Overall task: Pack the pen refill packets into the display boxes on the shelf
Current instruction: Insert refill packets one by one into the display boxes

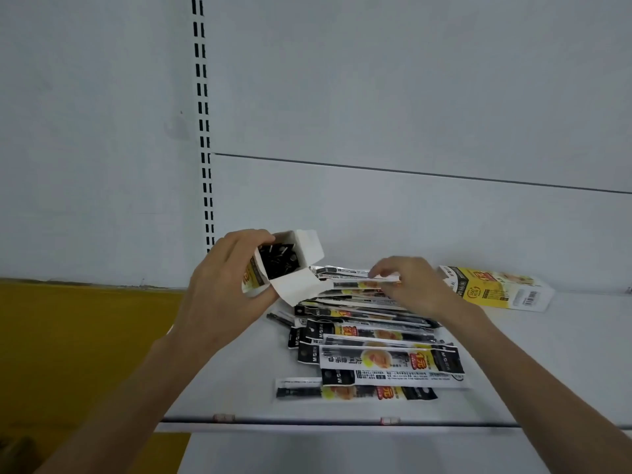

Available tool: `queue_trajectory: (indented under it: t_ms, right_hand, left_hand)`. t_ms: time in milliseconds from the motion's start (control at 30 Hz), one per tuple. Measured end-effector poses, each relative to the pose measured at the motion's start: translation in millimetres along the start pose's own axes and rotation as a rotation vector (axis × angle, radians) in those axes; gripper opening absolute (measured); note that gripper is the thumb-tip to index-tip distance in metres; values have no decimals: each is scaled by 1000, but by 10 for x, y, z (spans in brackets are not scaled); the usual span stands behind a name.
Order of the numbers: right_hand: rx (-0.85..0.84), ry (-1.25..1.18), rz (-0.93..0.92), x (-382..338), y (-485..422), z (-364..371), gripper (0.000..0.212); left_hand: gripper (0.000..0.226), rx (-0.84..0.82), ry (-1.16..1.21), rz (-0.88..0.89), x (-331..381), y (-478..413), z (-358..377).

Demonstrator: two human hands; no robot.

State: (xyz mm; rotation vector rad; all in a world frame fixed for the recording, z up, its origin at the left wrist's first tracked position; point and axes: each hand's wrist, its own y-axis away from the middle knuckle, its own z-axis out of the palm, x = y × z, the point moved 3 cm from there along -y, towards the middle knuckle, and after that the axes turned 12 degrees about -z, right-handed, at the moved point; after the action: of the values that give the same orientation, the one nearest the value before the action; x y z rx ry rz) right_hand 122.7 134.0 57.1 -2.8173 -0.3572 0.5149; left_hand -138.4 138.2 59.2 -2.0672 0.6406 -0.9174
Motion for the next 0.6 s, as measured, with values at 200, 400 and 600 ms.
queue_trajectory:
  t_ms: [200,400,600]
  right_hand:
    - [-30,189,-41,71,-18,138,34]
    - [30,203,-125,-20,-59,42,28]
    - [-188,130,-125,-52,-45,159,30]
  left_hand:
    - [49,-20,-15,-4,-30,16,-11]
    - [51,-4,-38,5,-51,4,-82]
    - [54,-8,-39,-11,-83,15,-126]
